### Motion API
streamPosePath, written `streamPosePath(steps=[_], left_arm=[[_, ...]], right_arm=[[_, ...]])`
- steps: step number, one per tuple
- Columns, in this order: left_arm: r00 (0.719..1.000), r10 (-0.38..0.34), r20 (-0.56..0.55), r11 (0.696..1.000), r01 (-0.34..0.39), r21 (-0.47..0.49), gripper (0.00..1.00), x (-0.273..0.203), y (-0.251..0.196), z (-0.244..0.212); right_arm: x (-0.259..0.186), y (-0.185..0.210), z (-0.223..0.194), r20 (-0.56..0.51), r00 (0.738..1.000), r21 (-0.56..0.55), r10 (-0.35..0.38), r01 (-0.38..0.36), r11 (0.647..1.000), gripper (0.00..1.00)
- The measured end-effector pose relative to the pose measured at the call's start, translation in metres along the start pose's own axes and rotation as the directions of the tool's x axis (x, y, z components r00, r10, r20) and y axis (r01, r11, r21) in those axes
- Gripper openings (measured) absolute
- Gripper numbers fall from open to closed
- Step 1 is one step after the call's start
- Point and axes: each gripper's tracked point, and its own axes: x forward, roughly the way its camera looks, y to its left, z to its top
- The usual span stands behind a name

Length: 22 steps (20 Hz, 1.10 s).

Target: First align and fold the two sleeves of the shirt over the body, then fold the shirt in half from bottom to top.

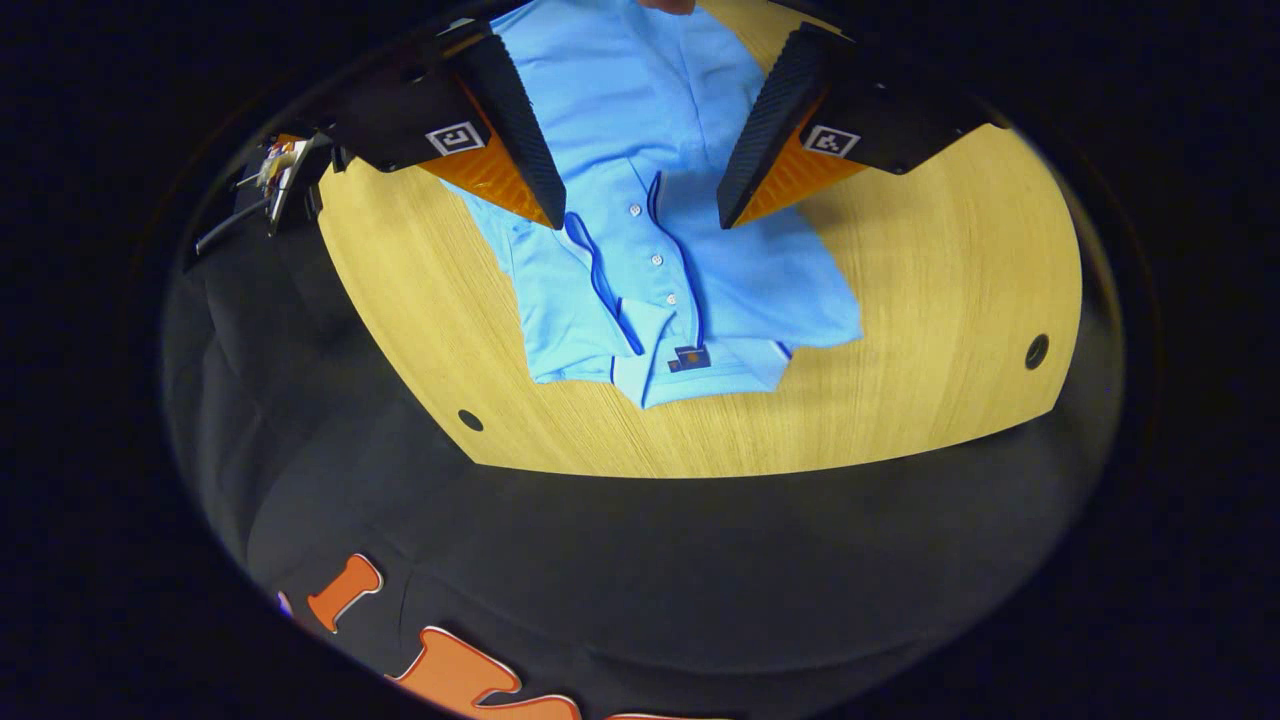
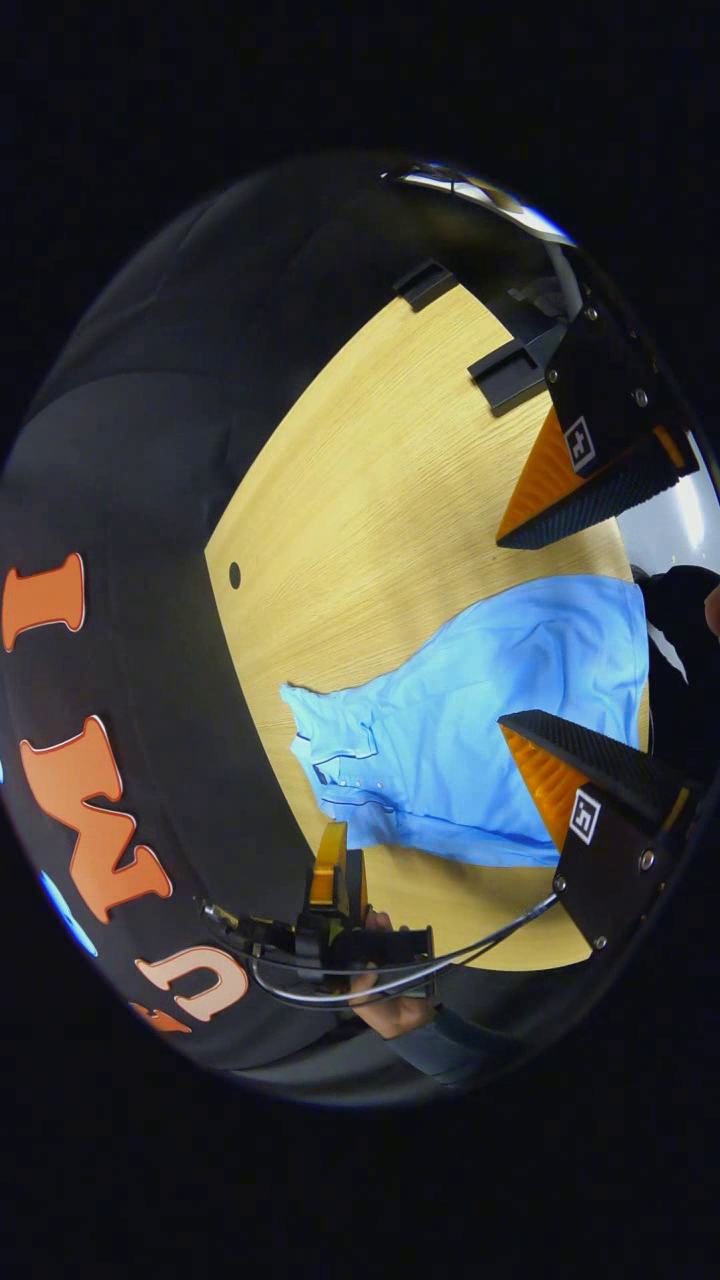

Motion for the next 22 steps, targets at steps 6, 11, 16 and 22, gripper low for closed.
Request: streamPosePath(steps=[6, 11, 16, 22], left_arm=[[0.998, 0.058, 0.004, 0.996, -0.057, -0.070, 0.99, -0.057, 0.009, -0.062], [0.993, 0.119, -0.017, 0.985, -0.120, -0.125, 0.99, -0.098, 0.024, -0.124], [0.985, 0.164, -0.047, 0.972, -0.170, -0.163, 0.99, -0.122, 0.028, -0.187], [0.976, 0.193, -0.103, 0.971, -0.205, -0.122, 0.99, -0.130, 0.010, -0.247]], right_arm=[[0.019, 0.001, -0.026, -0.077, 0.995, -0.083, 0.071, -0.077, 0.994, 0.99], [0.033, 0.008, -0.053, -0.149, 0.984, -0.144, 0.098, -0.119, 0.982, 0.99], [0.038, 0.004, -0.074, -0.203, 0.976, -0.186, 0.078, -0.117, 0.976, 0.99], [0.039, -0.007, -0.106, -0.267, 0.963, -0.209, 0.038, -0.096, 0.973, 0.99]])
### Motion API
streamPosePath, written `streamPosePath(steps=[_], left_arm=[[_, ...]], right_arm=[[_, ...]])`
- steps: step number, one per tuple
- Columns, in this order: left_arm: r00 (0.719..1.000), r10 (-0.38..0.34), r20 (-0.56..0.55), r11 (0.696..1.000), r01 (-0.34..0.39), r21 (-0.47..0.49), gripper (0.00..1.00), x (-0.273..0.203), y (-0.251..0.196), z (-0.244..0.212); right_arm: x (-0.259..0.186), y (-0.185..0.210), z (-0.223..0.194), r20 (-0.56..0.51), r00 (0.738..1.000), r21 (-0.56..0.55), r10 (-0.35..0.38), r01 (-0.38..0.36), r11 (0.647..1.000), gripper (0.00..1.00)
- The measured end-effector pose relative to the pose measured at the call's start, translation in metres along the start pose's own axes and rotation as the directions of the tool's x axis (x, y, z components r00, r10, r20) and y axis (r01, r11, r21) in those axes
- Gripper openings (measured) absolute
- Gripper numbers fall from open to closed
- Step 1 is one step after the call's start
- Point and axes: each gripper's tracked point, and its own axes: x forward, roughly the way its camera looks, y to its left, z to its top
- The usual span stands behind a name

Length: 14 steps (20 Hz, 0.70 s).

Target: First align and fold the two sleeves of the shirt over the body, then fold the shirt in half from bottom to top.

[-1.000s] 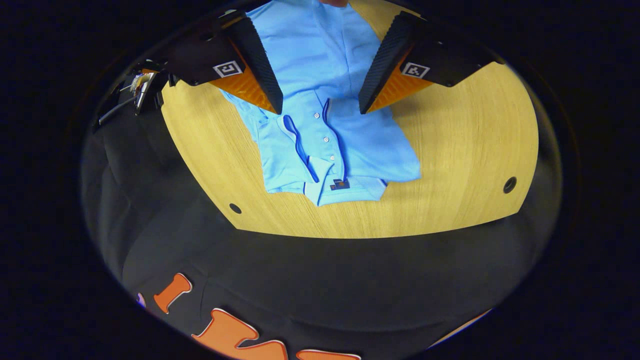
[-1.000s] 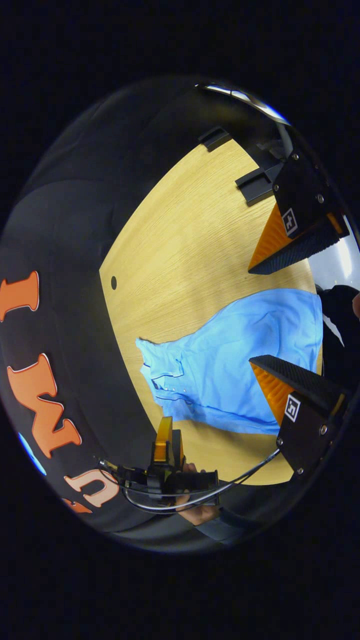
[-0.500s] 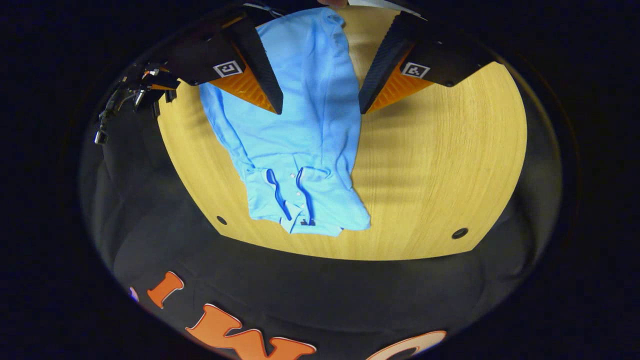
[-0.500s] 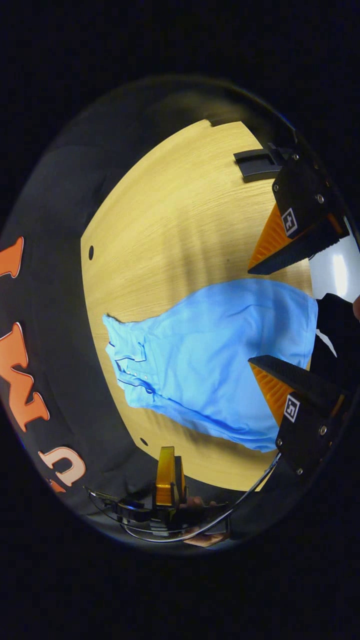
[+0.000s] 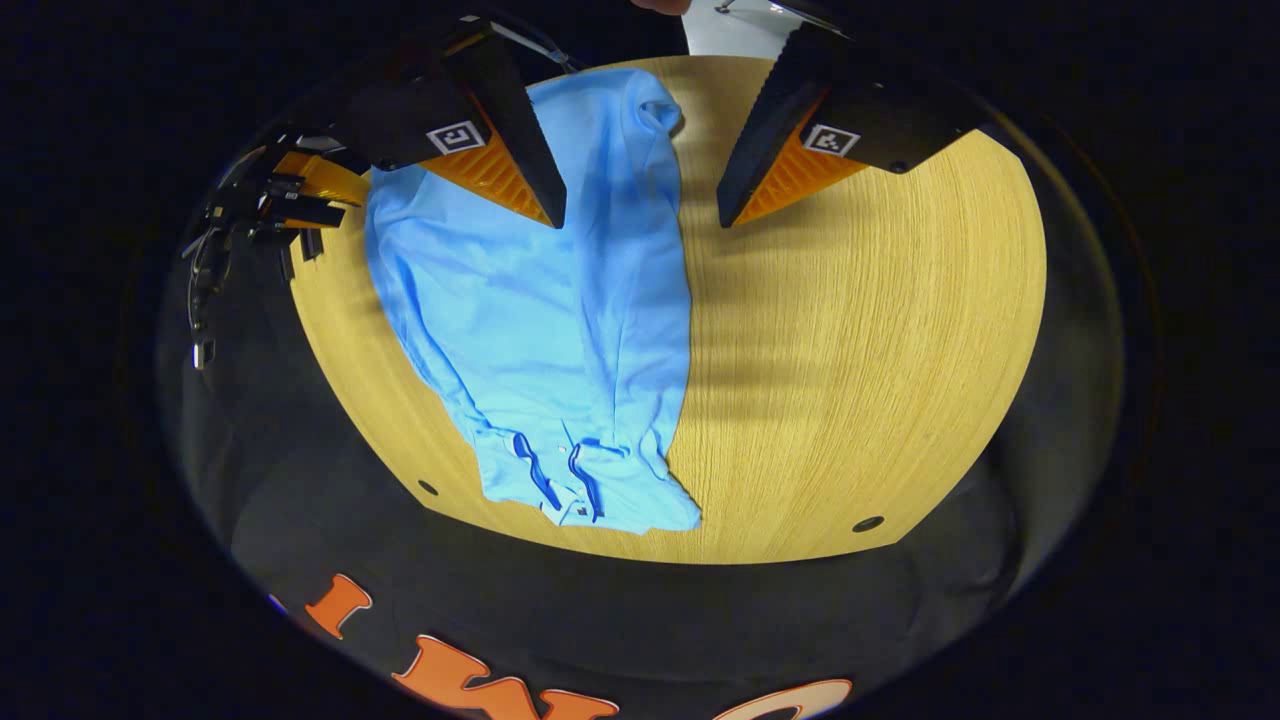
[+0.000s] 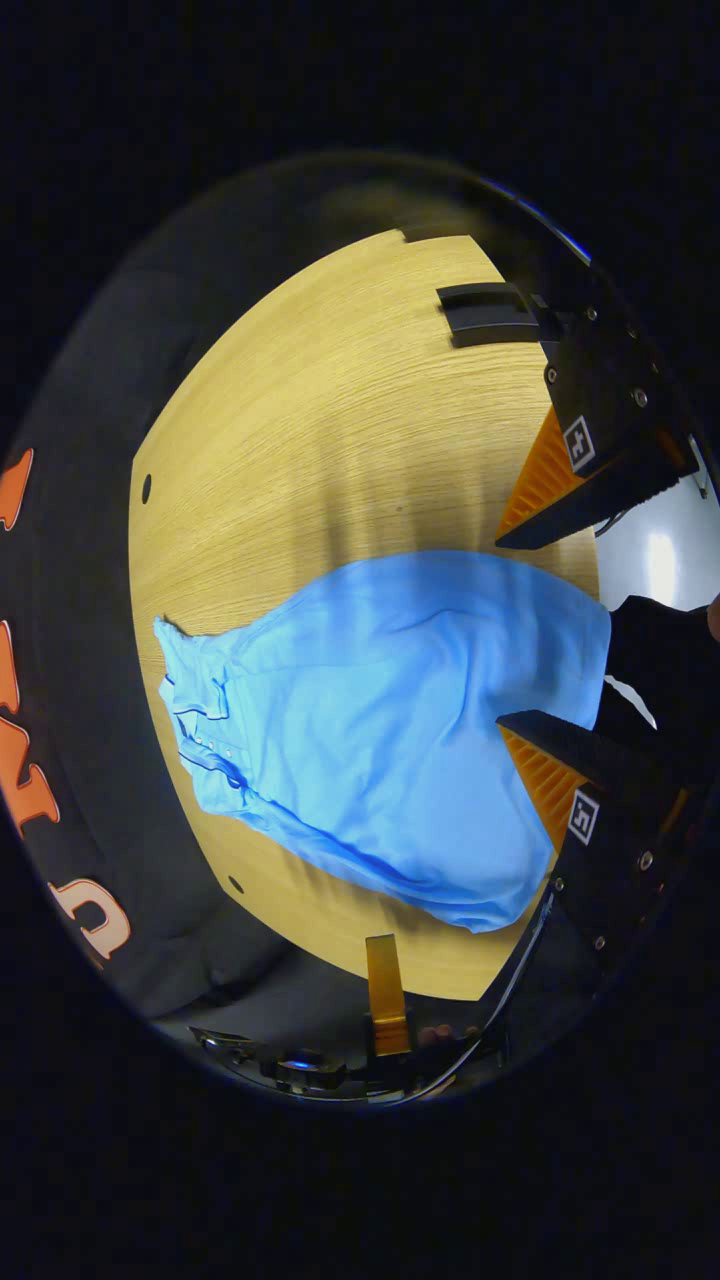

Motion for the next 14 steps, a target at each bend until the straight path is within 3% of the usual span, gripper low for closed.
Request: streamPosePath(steps=[6, 10, 13, 14], left_arm=[[0.995, 0.011, -0.102, 1.000, -0.012, -0.006, 1.00, 0.008, -0.016, -0.059], [0.988, 0.057, -0.142, 0.998, -0.053, 0.032, 0.99, 0.013, -0.012, -0.082], [0.983, 0.071, -0.170, 0.997, -0.066, 0.033, 1.00, 0.014, -0.014, -0.095], [0.982, 0.077, -0.174, 0.997, -0.072, 0.037, 1.00, 0.016, -0.013, -0.099]], right_arm=[[0.008, 0.007, -0.028, -0.051, 0.999, -0.001, -0.002, 0.002, 1.000, 0.99], [0.014, 0.007, -0.037, -0.075, 0.997, -0.012, -0.027, 0.026, 1.000, 0.98], [0.017, -0.001, -0.039, -0.088, 0.993, -0.058, -0.083, 0.078, 0.995, 0.90], [0.016, -0.005, -0.039, -0.089, 0.990, -0.079, -0.106, 0.099, 0.992, 0.80]])
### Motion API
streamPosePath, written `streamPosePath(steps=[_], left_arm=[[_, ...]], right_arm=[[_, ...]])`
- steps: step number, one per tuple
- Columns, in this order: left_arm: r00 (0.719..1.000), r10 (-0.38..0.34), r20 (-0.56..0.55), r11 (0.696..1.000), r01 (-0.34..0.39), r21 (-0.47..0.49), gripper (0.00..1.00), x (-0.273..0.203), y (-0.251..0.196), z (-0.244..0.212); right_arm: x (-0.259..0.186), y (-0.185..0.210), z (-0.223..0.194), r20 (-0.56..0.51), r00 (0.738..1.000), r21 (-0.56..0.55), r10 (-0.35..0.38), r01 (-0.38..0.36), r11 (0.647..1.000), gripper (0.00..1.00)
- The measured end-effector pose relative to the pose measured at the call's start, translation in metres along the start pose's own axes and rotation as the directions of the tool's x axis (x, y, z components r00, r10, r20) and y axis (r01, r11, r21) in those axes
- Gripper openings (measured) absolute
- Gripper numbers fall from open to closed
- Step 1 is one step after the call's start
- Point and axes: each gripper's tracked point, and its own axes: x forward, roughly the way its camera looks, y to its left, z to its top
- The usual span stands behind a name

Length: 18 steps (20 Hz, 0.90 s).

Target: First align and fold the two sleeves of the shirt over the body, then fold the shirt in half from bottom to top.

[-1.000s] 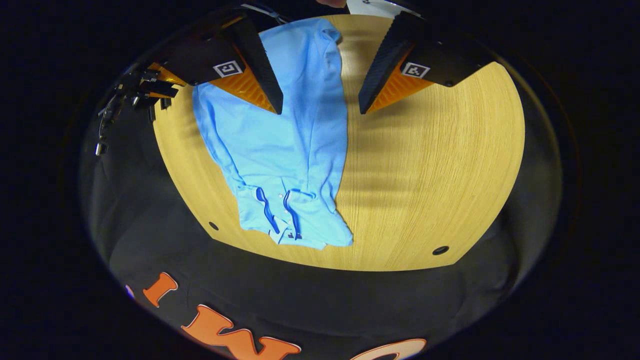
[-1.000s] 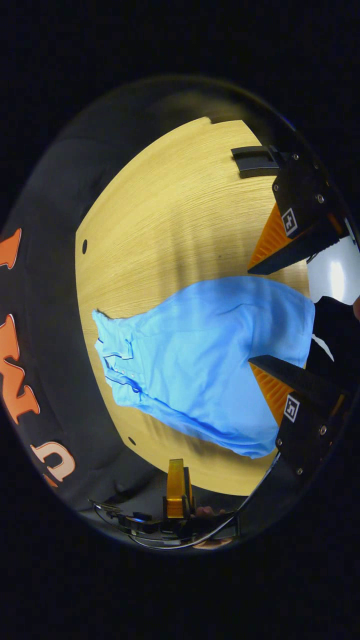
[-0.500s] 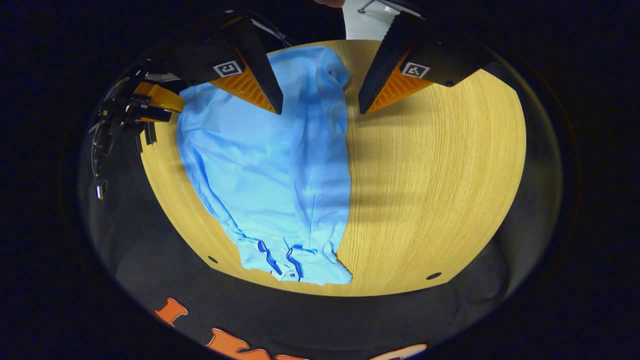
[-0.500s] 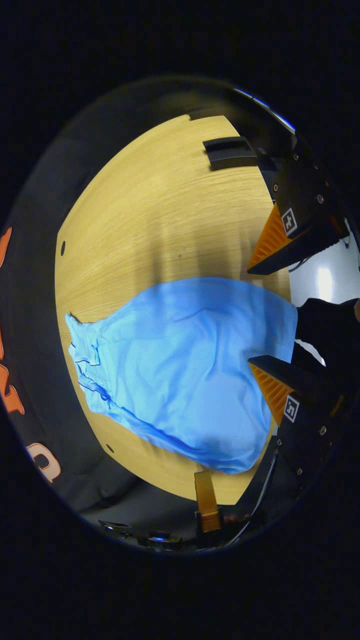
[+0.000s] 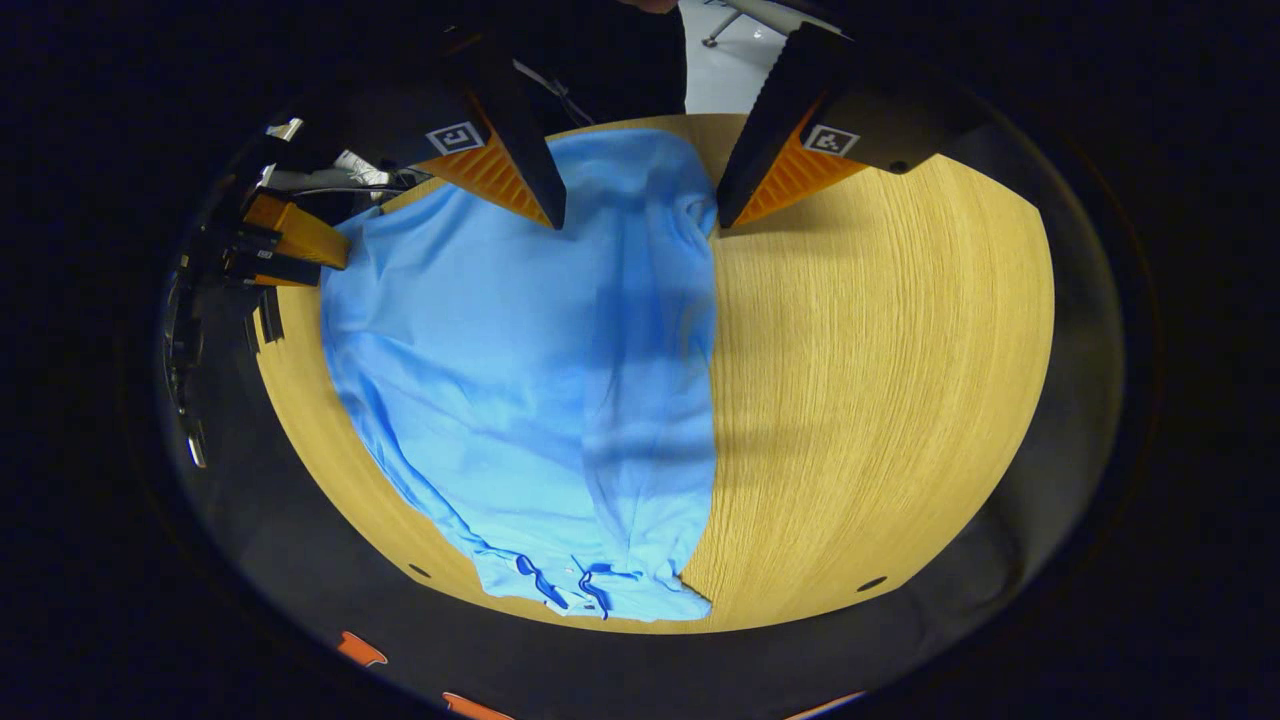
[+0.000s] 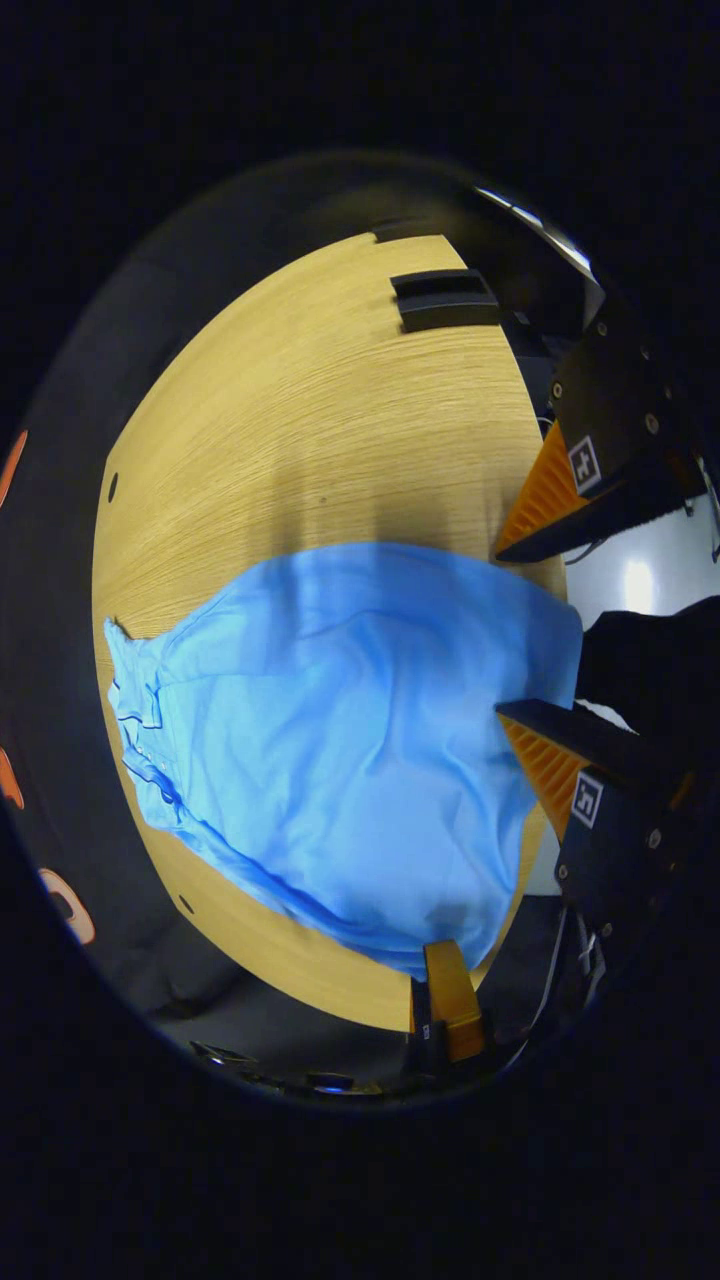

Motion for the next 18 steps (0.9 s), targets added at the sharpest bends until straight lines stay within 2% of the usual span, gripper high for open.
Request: streamPosePath(steps=[1, 3, 4, 6, 8, 9, 10, 11, 12, 14, 18], left_arm=[[1.000, 0.004, -0.003, 1.000, -0.004, 0.001, 1.00, 0.003, 0.000, -0.002], [0.999, 0.047, 0.007, 0.999, -0.047, 0.019, 0.99, 0.005, 0.005, -0.002], [0.998, 0.068, 0.009, 0.997, -0.068, 0.038, 0.93, 0.008, 0.005, -0.002], [0.997, 0.071, 0.016, 0.996, -0.072, 0.059, 0.84, 0.008, 0.002, 0.000], [0.997, 0.073, 0.035, 0.997, -0.074, 0.036, 0.59, 0.014, 0.000, 0.010], [0.996, 0.072, 0.046, 0.997, -0.072, 0.015, 0.50, 0.013, -0.001, 0.013], [0.996, 0.069, 0.053, 0.998, -0.068, -0.016, 0.29, 0.015, -0.001, 0.016], [0.997, 0.064, 0.053, 0.998, -0.062, -0.034, 0.18, 0.017, -0.002, 0.019], [0.997, 0.054, 0.058, 0.998, -0.052, -0.043, 0.11, 0.016, -0.002, 0.021], [0.995, 0.050, 0.083, 0.998, -0.047, -0.036, 0.08, 0.014, 0.002, 0.028], [0.985, 0.001, 0.173, 1.000, 0.002, -0.019, 0.07, -0.003, -0.002, 0.060]], right_arm=[[0.001, -0.004, 0.000, -0.004, 1.000, -0.015, -0.024, 0.023, 1.000, 0.67], [0.002, -0.007, 0.002, -0.006, 1.000, -0.004, -0.030, 0.030, 1.000, 0.49], [0.002, -0.008, 0.004, -0.004, 0.999, 0.007, -0.034, 0.034, 0.999, 0.42], [0.005, -0.008, 0.009, 0.021, 0.999, 0.031, -0.034, 0.033, 0.999, 0.17], [0.006, -0.007, 0.015, 0.048, 0.998, 0.029, -0.027, 0.025, 0.999, 0.12], [0.008, -0.005, 0.017, 0.059, 0.998, 0.030, -0.018, 0.016, 0.999, 0.10], [0.009, -0.002, 0.021, 0.067, 0.998, 0.041, -0.003, 0.000, 0.999, 0.07], [0.010, 0.003, 0.024, 0.071, 0.997, 0.066, 0.025, -0.029, 0.997, 0.05], [0.011, 0.009, 0.026, 0.069, 0.996, 0.095, 0.060, -0.067, 0.993, 0.04], [0.009, 0.011, 0.033, 0.072, 0.993, 0.108, 0.097, -0.105, 0.989, 0.03], [-0.011, 0.008, 0.076, 0.198, 0.973, 0.091, 0.119, -0.139, 0.986, 0.03]])
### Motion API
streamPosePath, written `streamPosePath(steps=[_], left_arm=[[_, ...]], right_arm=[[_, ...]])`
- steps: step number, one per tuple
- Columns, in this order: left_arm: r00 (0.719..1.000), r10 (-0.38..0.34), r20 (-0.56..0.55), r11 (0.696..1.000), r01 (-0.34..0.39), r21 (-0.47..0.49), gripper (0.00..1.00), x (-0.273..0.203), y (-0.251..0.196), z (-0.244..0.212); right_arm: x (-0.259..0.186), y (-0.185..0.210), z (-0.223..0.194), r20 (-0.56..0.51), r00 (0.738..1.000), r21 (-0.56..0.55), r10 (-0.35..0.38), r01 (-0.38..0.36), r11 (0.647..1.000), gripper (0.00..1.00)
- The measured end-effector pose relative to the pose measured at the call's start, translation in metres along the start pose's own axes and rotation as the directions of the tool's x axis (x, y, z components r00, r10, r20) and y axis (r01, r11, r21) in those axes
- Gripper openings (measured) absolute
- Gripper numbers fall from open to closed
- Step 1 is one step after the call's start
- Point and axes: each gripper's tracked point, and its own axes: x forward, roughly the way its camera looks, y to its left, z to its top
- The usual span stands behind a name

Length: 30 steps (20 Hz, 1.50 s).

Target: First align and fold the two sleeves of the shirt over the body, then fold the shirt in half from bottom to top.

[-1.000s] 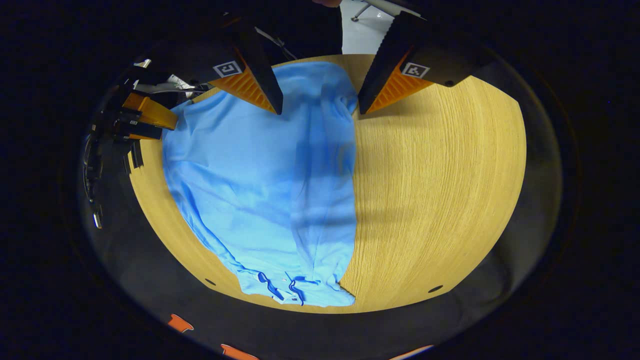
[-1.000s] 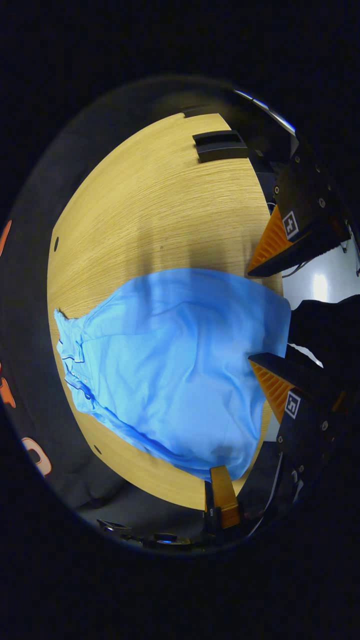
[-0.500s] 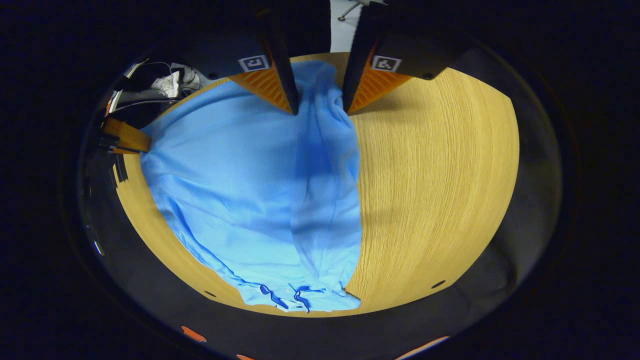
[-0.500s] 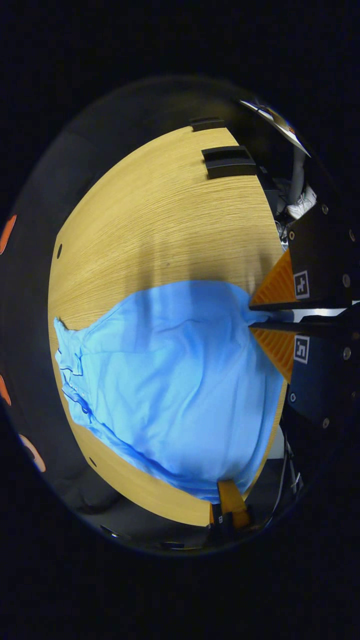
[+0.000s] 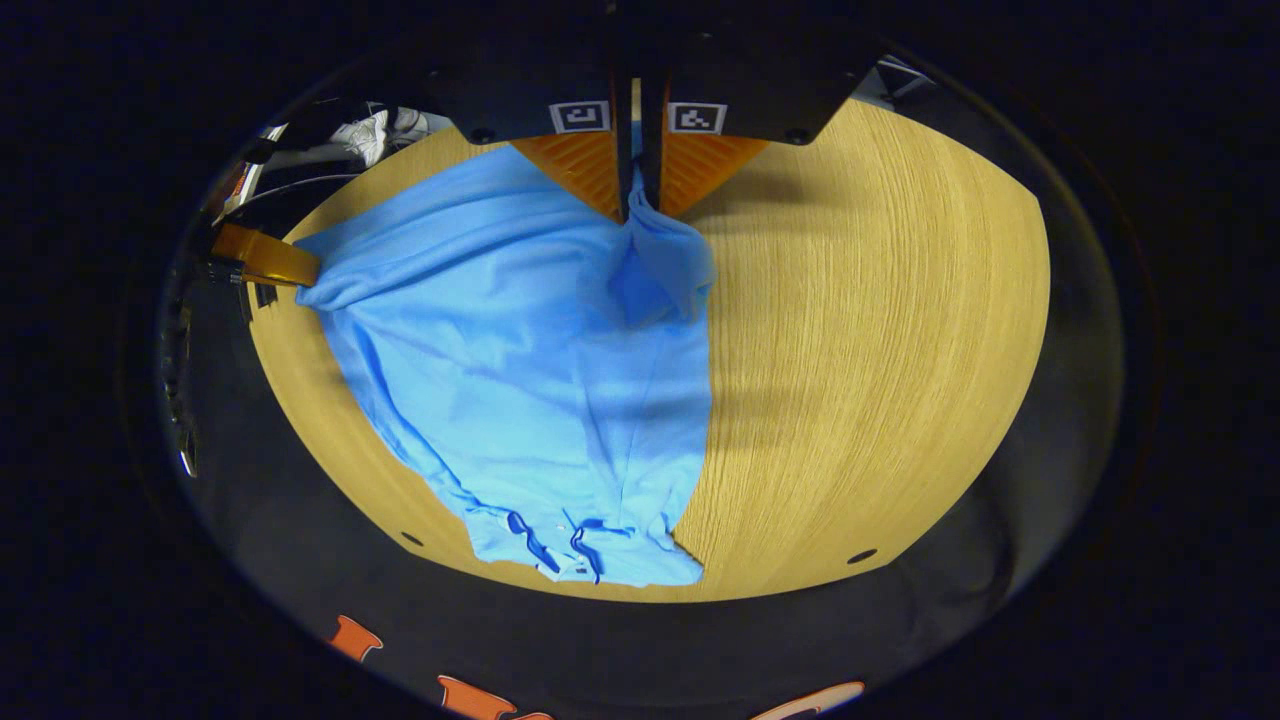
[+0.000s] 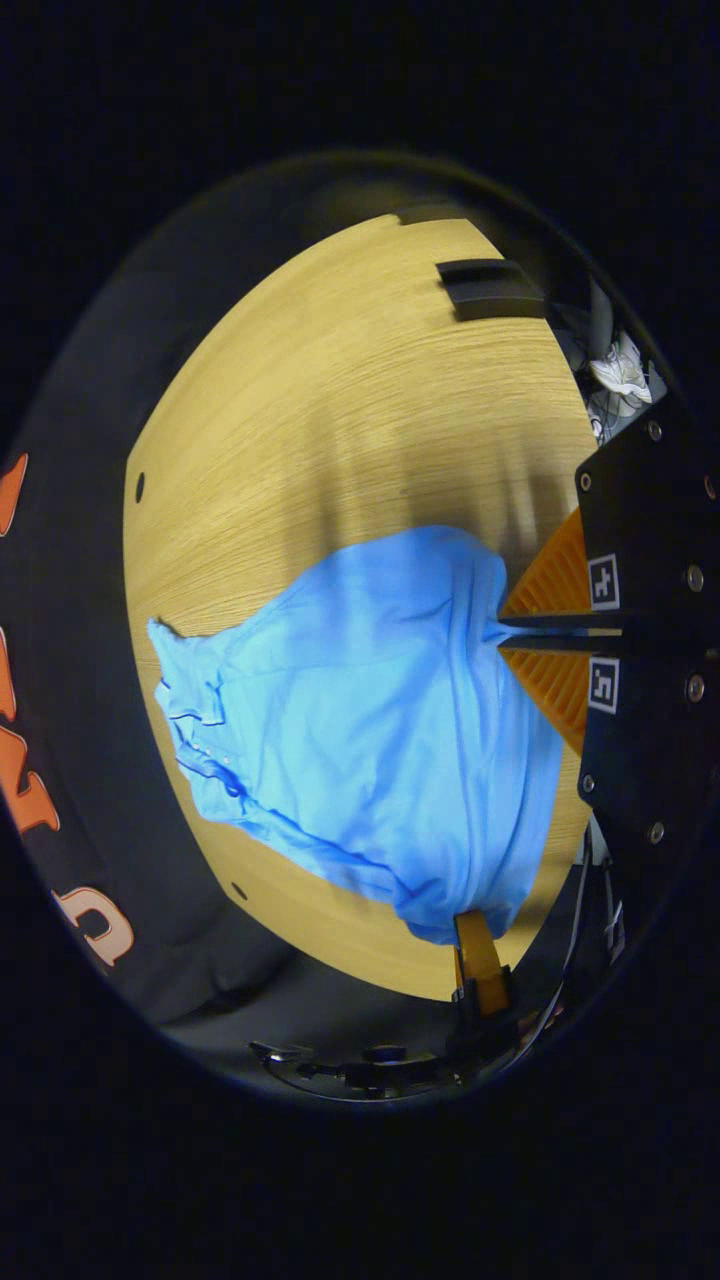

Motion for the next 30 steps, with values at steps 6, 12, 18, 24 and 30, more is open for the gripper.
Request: streamPosePath(steps=[6, 12, 18, 24, 30], left_arm=[[0.987, -0.026, 0.157, 1.000, 0.025, 0.006, 0.07, -0.035, -0.007, 0.077], [0.960, -0.039, 0.278, 0.999, 0.031, 0.035, 0.07, -0.065, -0.009, 0.143], [0.942, -0.037, 0.335, 0.998, 0.019, 0.059, 0.07, -0.070, 0.000, 0.196], [0.925, -0.047, 0.376, 0.997, 0.023, 0.067, 0.07, -0.057, 0.008, 0.255], [0.916, -0.056, 0.396, 0.998, 0.035, 0.060, 0.07, -0.020, 0.020, 0.310]], right_arm=[[-0.022, 0.003, 0.061, 0.093, 0.995, 0.008, 0.028, -0.029, 1.000, 0.03], [-0.030, 0.013, 0.125, 0.171, 0.984, -0.001, 0.051, -0.052, 0.999, 0.03], [-0.028, 0.025, 0.177, 0.215, 0.975, -0.015, 0.059, -0.057, 0.998, 0.03], [-0.015, 0.032, 0.239, 0.256, 0.965, -0.007, 0.048, -0.048, 0.999, 0.03], [0.012, 0.036, 0.298, 0.277, 0.960, -0.005, 0.031, -0.030, 1.000, 0.03]])
